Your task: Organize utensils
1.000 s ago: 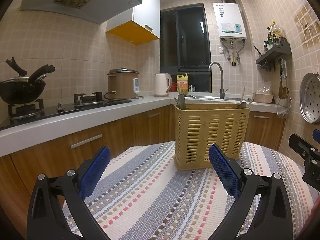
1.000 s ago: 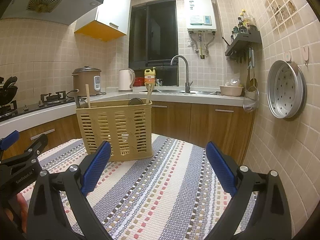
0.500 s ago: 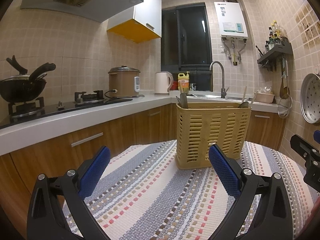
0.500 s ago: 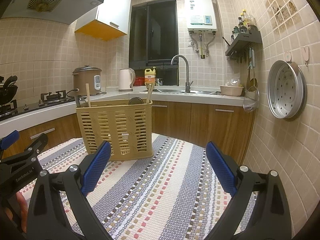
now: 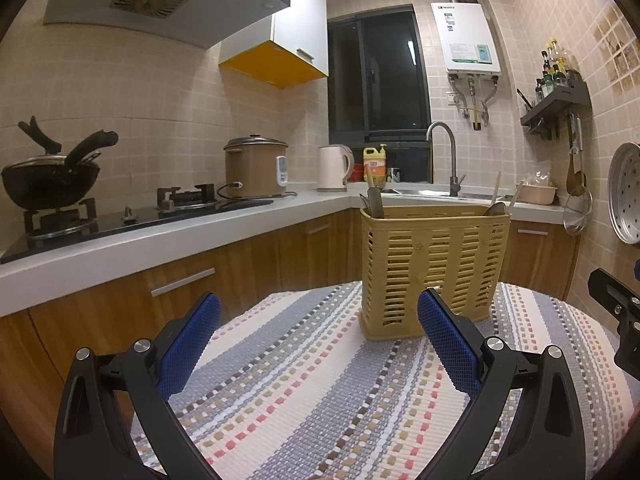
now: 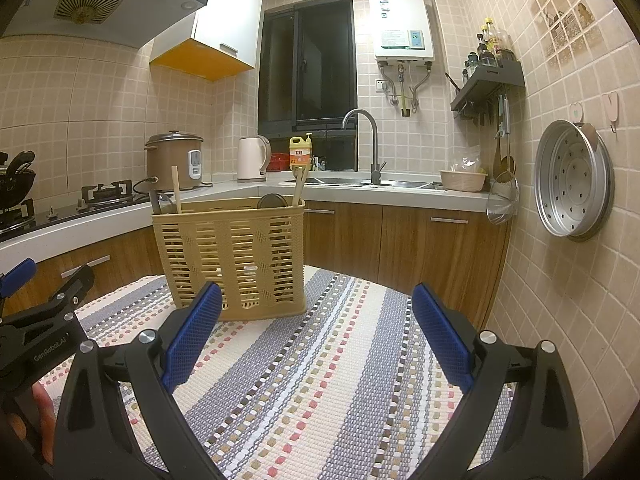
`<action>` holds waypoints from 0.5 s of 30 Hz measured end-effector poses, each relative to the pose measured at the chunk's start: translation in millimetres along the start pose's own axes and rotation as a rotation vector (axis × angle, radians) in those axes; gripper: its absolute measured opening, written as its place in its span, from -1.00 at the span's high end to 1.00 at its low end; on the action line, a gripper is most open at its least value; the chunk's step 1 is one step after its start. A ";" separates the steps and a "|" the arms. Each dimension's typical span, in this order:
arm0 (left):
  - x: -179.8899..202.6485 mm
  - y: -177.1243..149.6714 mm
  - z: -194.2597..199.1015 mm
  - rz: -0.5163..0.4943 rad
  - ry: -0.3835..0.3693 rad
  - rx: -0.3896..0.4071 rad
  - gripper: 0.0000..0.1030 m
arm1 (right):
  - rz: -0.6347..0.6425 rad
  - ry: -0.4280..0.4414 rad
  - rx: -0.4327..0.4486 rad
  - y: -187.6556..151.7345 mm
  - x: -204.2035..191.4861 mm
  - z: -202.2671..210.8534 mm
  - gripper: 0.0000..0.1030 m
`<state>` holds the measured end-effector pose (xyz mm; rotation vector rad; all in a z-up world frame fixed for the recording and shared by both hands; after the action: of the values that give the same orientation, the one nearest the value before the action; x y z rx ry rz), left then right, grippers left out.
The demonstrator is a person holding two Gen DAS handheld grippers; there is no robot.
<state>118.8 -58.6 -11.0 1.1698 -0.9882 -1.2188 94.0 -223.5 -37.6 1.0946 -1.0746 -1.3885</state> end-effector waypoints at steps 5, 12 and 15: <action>1.3 0.3 0.7 -0.013 0.008 0.007 -0.85 | 0.000 0.001 -0.002 -0.1 -0.4 -0.6 -0.77; 6.3 0.7 3.9 -0.042 0.019 0.023 -0.85 | 0.004 0.000 -0.006 0.3 -1.3 -2.0 -0.77; 6.4 1.5 4.9 -0.044 0.027 0.028 -0.85 | 0.005 0.001 -0.006 -0.3 -1.3 -2.1 -0.77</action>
<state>115.0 -65.6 -9.0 1.2323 -0.9672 -1.2241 96.1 -222.4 -38.2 1.0875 -1.0716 -1.3859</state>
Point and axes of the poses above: each gripper's, at about its wrist camera, not at the fingertips, and z roughly against the way its jaws point, x to its right, y to its top, the point moved 3 cm from there along -z, roughly the way its jaws point, and after that the axes turned 2 degrees about y, right-handed, at the moved point
